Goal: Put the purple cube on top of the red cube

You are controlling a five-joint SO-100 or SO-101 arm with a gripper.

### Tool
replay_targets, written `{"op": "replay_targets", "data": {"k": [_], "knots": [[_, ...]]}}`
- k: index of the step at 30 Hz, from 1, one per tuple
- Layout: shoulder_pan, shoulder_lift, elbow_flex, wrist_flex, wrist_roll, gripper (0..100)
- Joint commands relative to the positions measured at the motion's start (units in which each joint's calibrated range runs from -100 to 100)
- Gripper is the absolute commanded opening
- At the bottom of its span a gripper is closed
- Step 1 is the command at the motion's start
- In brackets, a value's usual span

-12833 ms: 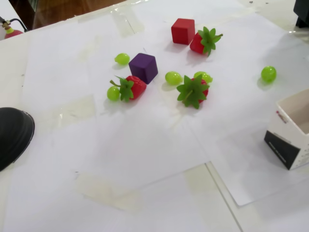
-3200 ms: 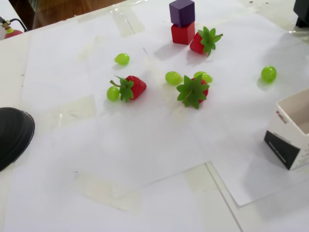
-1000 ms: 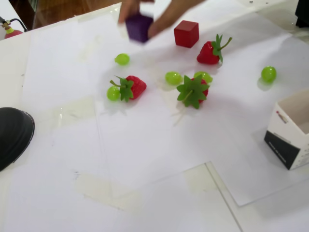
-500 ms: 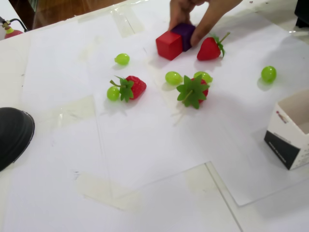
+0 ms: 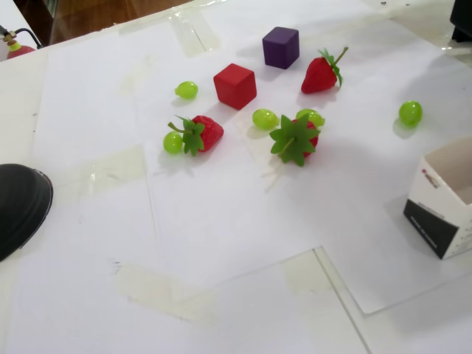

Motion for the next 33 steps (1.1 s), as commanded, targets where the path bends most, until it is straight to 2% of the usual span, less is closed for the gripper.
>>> {"op": "replay_targets", "data": {"k": [1, 7, 14, 19, 22, 26, 33], "knots": [[0.23, 2.97, 0.29, -2.84, 0.05, 0], [0.6, 13.37, -5.08, -6.76, -0.88, 0], [4.05, 32.8, -30.17, -1.29, -0.88, 0], [8.76, 36.07, -31.35, -2.84, -0.73, 0], [11.77, 41.49, -33.9, -3.17, 1.37, 0], [14.35, 49.31, -35.71, -7.66, 7.81, 0], [14.93, 51.29, -23.44, -19.91, 13.63, 0]]}}
